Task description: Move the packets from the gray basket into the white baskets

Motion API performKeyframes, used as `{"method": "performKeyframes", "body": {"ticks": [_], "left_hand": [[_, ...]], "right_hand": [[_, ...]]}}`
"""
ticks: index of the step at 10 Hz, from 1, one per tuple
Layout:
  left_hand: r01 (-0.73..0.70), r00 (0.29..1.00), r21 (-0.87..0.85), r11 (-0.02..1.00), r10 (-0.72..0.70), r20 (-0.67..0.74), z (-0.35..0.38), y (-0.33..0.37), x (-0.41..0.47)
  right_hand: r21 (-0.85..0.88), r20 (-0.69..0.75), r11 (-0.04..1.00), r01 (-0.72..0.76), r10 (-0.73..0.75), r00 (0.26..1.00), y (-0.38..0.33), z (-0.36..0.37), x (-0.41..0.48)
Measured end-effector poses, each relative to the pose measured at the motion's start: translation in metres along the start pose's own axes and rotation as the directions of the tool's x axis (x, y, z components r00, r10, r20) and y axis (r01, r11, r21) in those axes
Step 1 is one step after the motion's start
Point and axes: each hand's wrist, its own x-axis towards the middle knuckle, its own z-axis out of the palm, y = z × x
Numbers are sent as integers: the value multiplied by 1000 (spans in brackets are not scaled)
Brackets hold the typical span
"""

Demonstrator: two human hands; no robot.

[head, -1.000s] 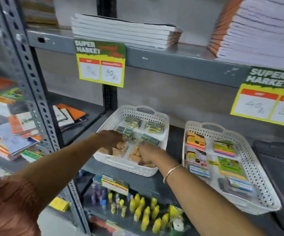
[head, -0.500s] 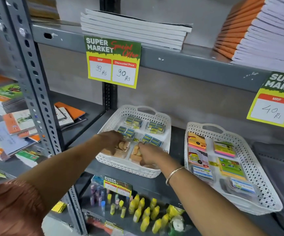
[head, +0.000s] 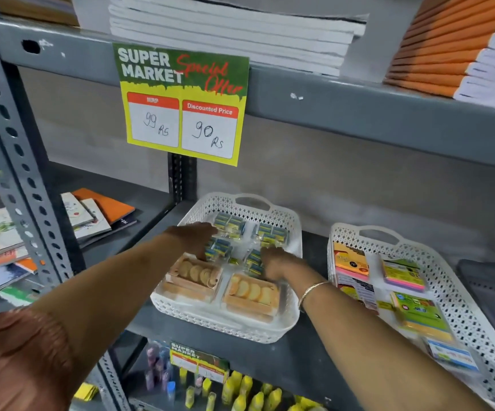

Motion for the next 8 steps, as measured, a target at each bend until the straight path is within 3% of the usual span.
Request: {"method": "performKeyframes", "body": {"ticks": [4,6,7,8], "left_hand": [[-76,997,74,994,76,-4,19,-21,30],[-44,999,45,998,45,-26,28,-24,34],[-20,999,0,1000,20,-47,28,-20,28],[7,962,-101,995,-34,-271,27,0,9]], "right_hand": [[-25,6,995,94,-94,996,10,1,15],[-13,14,997,73,-73,997,10,2,12],[50,-29,994,98,-97,995,10,-3,3],[194,-298,966,173,-110,948,10,-15,-27]]}}
